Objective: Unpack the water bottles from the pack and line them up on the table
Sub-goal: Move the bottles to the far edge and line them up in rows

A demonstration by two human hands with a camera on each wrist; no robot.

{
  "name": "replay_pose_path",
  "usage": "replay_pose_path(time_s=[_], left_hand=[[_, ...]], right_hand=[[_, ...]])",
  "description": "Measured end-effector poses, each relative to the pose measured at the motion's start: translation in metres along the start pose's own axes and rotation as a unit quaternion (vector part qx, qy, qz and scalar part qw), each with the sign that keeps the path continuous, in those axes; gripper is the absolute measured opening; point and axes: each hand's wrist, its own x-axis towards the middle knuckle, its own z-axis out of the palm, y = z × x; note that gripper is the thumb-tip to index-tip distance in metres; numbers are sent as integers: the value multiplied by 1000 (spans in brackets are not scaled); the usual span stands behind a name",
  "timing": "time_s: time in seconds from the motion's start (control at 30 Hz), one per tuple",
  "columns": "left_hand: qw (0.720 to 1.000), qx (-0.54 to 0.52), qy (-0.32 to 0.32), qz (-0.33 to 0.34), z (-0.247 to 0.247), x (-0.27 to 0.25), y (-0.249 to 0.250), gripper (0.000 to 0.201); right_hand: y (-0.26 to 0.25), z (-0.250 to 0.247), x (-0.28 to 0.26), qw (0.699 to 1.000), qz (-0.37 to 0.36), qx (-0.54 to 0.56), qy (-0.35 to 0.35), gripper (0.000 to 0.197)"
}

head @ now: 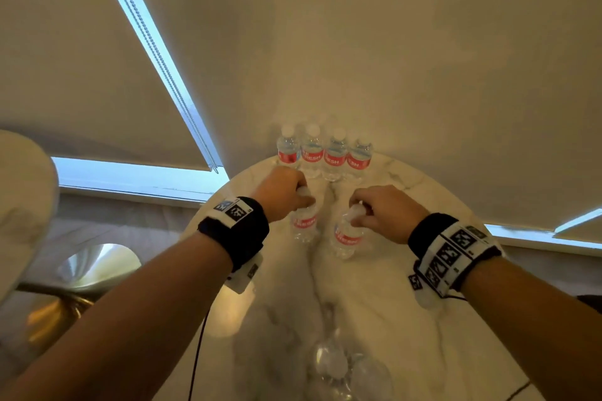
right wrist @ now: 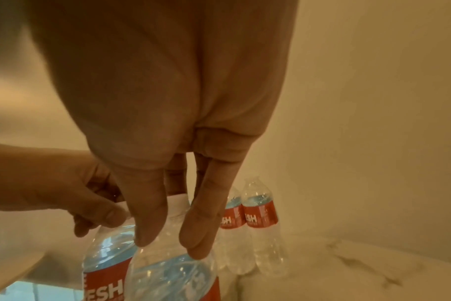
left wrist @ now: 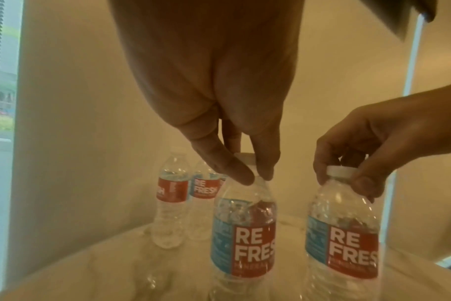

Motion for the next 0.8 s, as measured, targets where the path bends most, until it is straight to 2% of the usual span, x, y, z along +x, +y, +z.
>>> replay_pose_path(time_s=[0.1,0.2,0.37,0.6,0.73,0.8], left_hand=[[1000,14,22,-7,-18,30,-13,24],[999,29,28,-4,-27,55,-28,29],[999,31,30,9,-32,73,-43,30],[998,38,52,17,-32,84,-57,31],[997,33,67,16,-29,84,-64,33],[996,32,76,13,-28,81,-66,34]], right_hand=[[-7,-18,48,1000,9,17,16,26],[-13,-25,88,999,5,31,19,25],[-23,-23,130,999,-4,-4,33,32],[-32,-17,154,998,-15,-35,42,28],[-35,-17,155,998,-18,-33,41,32],[-35,-18,152,999,-11,-21,42,40]])
